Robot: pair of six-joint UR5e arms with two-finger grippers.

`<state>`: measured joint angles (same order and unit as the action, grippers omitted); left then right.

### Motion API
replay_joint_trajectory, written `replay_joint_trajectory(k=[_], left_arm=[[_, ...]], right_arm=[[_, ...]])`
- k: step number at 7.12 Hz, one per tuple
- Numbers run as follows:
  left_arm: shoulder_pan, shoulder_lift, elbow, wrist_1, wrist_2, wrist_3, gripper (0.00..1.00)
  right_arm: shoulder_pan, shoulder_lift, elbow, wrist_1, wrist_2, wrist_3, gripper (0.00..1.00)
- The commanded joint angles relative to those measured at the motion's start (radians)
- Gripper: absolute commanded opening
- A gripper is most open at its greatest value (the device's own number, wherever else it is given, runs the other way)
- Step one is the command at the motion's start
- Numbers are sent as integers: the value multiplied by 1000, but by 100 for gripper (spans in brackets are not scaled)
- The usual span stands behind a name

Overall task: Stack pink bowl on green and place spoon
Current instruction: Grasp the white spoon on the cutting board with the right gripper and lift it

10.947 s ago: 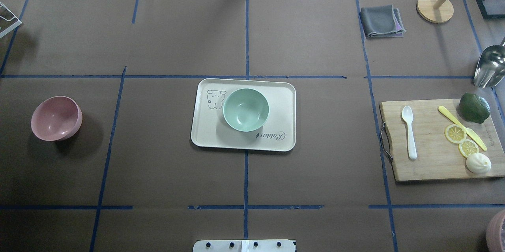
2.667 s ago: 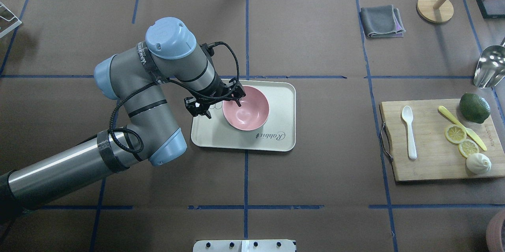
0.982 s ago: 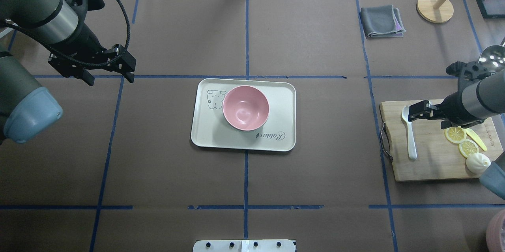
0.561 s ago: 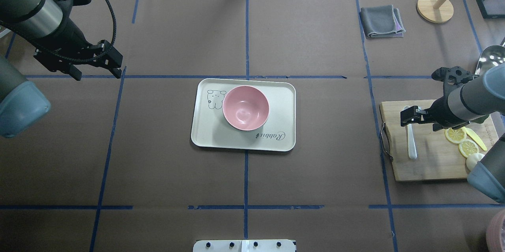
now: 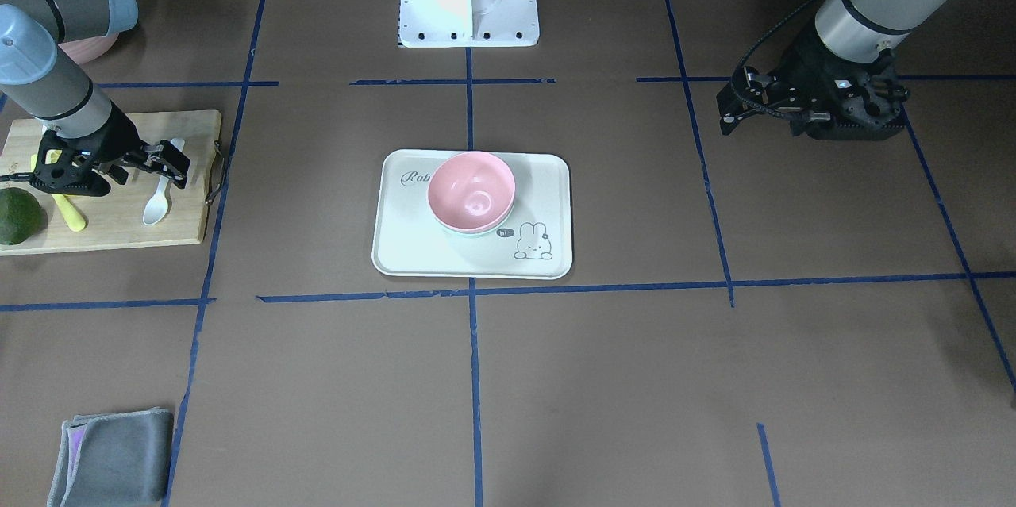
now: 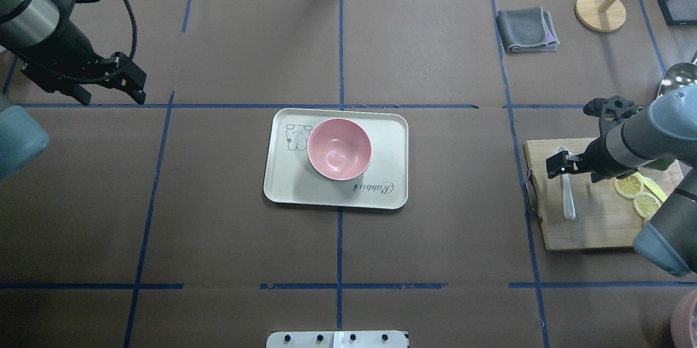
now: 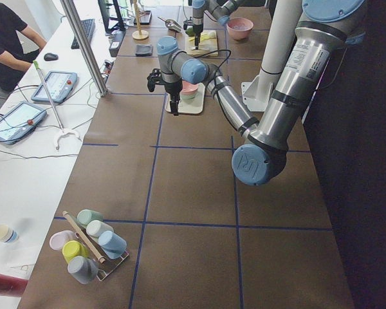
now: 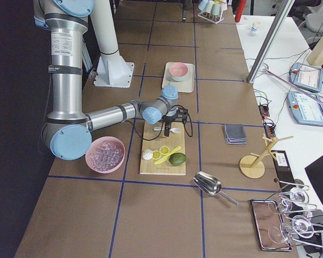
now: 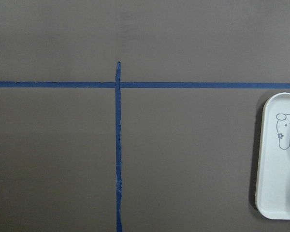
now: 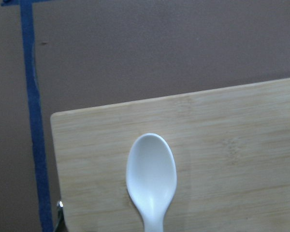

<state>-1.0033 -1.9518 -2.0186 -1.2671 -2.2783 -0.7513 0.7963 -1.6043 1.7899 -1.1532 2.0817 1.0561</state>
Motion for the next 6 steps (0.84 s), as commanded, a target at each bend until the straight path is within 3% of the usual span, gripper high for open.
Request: replay_joint_trajectory(k=[1,4,5,6], left_arm=[[-6,2,0,0,0,3,100],[-6,2,-2,0,0,3,100],[-8,2,0,0,0,3,100],[-6,4,0,0,0,3,100]], right_arm=[[0,6,-3,0,6,4,99],[0,6,-4,0,8,4,88],[0,7,-4,-2,11,4,79],[0,7,-1,-2,11,5,63]])
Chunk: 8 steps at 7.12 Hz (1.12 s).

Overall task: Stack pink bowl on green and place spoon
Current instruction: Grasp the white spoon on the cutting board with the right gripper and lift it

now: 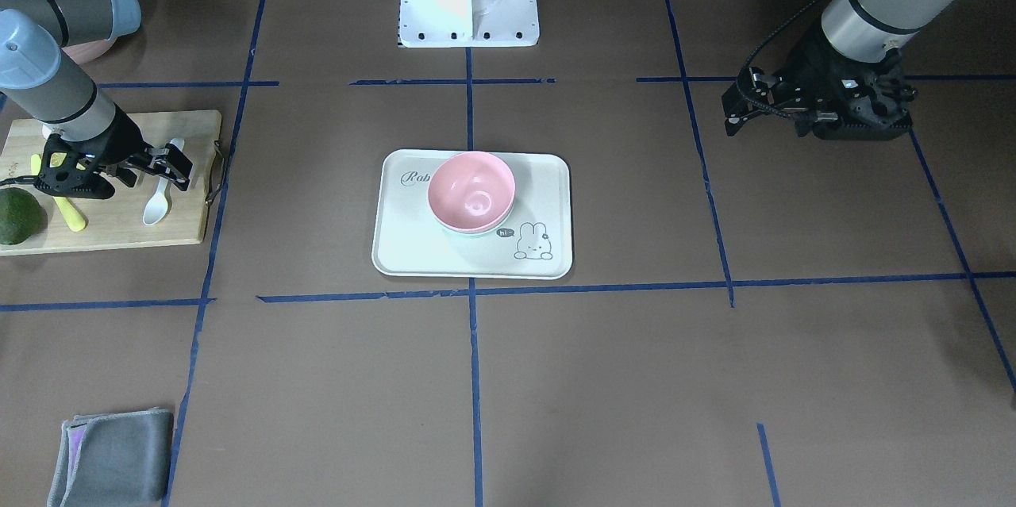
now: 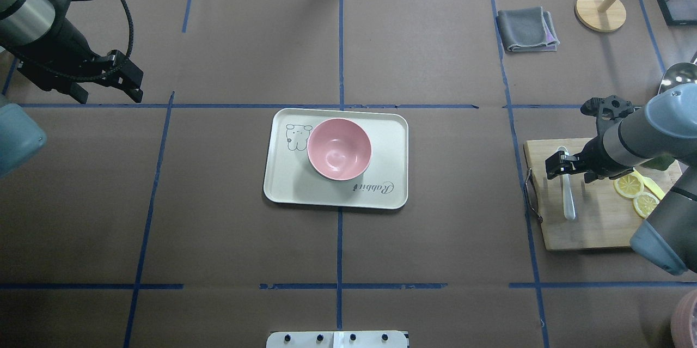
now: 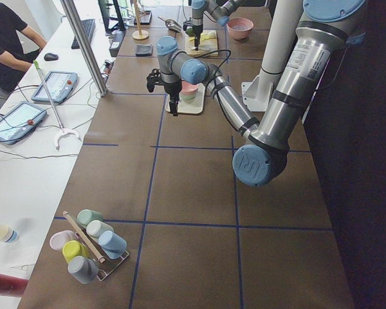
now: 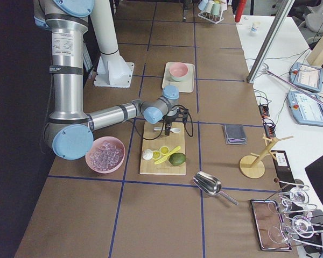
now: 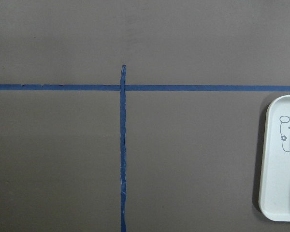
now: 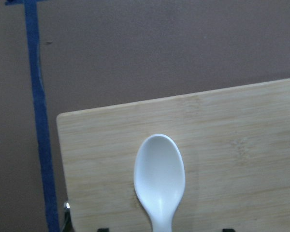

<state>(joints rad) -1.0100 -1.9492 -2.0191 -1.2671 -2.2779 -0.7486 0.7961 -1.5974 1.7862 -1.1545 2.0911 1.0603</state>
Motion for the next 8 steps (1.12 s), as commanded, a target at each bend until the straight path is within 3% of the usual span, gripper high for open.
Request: replay_joint_trajectory(k=[1,2,3,5,6,8], left_arm=[[1,1,0,0,0,0,100],[1,9,2,-2,0,0,100],[1,9,2,0,0,0,100],[1,10,0,0,0,0,100],[1,10,0,0,0,0,100],[-18,30,-4,0,0,71,100]], right_arm=[[0,1,1,1,0,0,34],[0,1,4,1,1,0,16],[0,1,5,1,1,0,4],[2,-1,21,-1,4,1,0],[8,-13,74,-16,21,1,0],[51,10,193,-180,76,1,0]])
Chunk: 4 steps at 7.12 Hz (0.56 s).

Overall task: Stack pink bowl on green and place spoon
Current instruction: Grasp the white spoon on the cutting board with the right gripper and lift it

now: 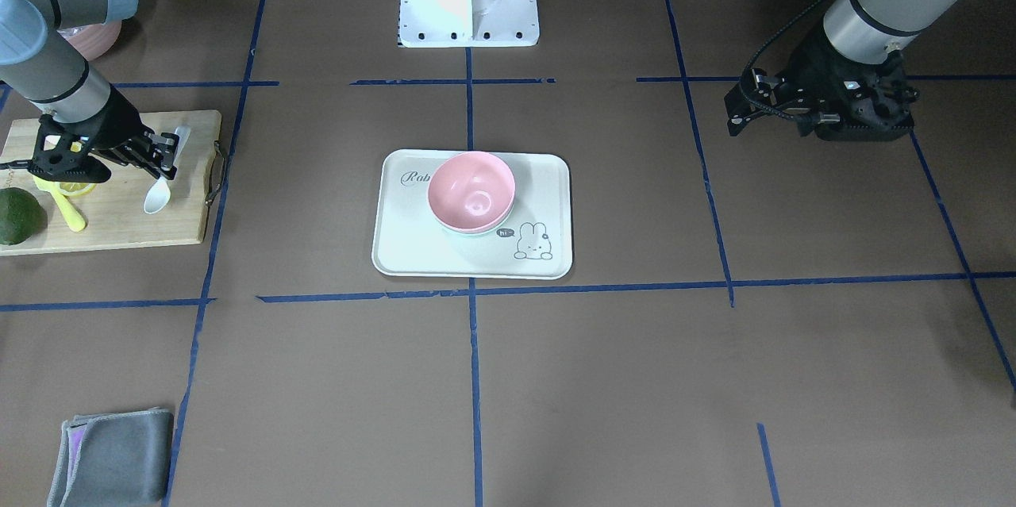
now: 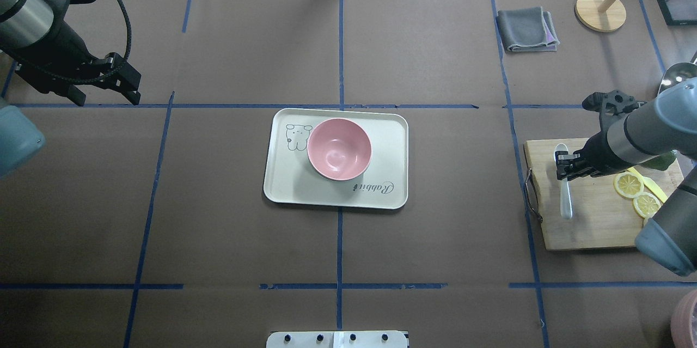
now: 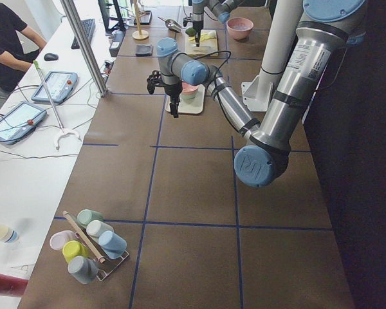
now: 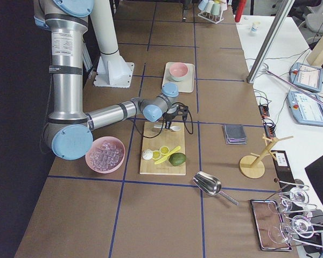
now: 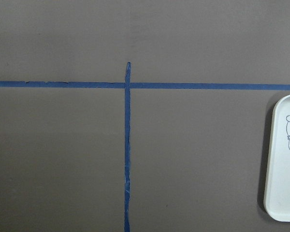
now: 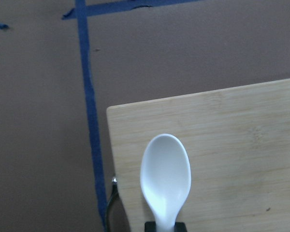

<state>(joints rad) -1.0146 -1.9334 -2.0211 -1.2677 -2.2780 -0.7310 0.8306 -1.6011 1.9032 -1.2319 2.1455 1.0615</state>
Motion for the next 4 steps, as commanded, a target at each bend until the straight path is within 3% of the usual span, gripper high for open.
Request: replay_joint_trajectory(k=[1,3,4], left_arm=[[-44,74,-17,1,0,200,100],[-116,199,-7,-5,8,518,100],[-175,233,4,-10,6,562,100]], right_arm=[[16,76,104,-188,24,0,0],[7,262,112,-398,65,15,0],[-48,352,109,-461,57,65,0]])
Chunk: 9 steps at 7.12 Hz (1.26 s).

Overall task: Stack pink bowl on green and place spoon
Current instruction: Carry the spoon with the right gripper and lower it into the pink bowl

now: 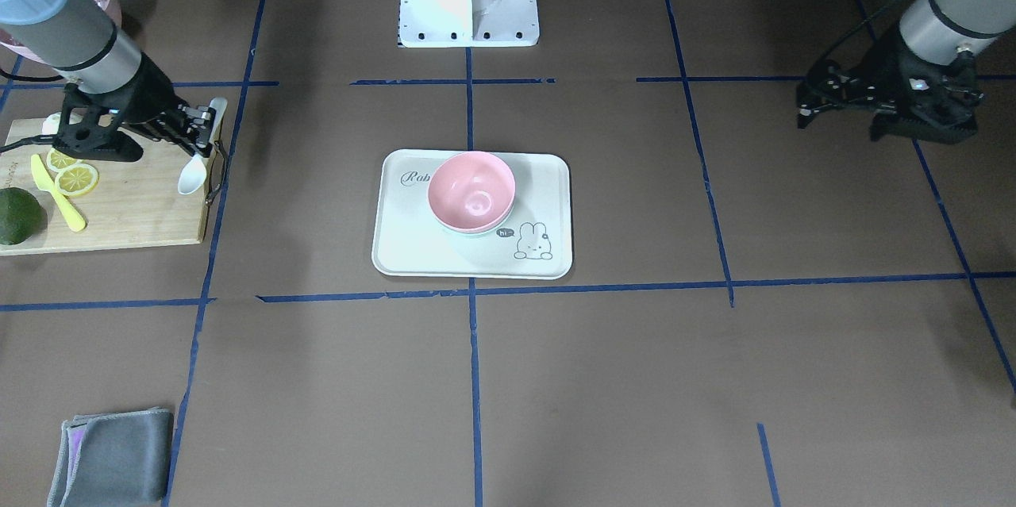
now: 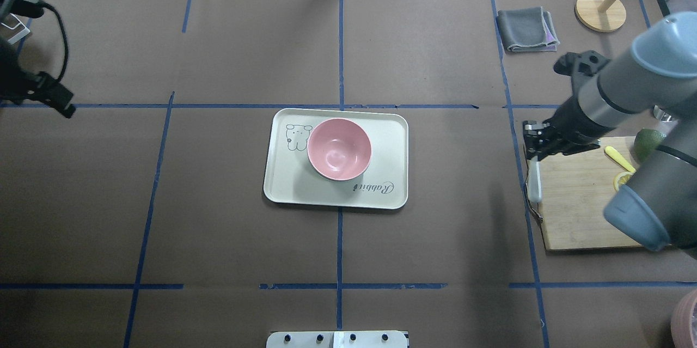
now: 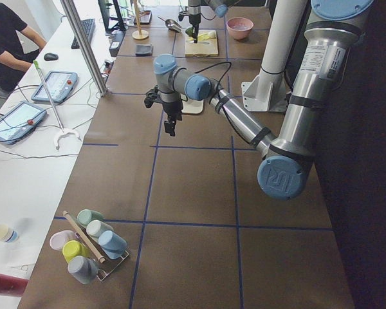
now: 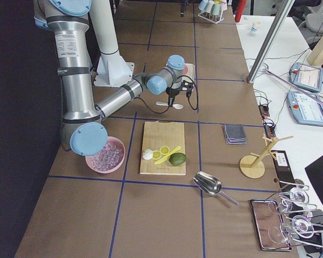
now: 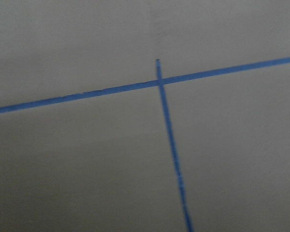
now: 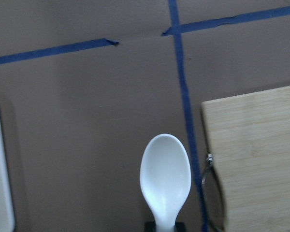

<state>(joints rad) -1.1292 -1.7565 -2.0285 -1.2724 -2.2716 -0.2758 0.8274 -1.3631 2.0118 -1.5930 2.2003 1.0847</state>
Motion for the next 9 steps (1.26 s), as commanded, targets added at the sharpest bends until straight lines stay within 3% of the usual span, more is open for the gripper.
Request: replay_joint_trajectory(k=[1,4,7,9], left_arm=[[-126,75,19,-7,-3,112,100],[-190,176,31,-16,3,459,100],[-198,161,123,-18,1,458,100],[-204,161,131,-18,1,458,100]], right_arm=[[-110,181,-14,-105,-7,140,0],[-232,414,-161,-105,-79,282,0],[-258,615,-373,-101,-93,319,0],[-258,650,-415,-97,-94,316,0]])
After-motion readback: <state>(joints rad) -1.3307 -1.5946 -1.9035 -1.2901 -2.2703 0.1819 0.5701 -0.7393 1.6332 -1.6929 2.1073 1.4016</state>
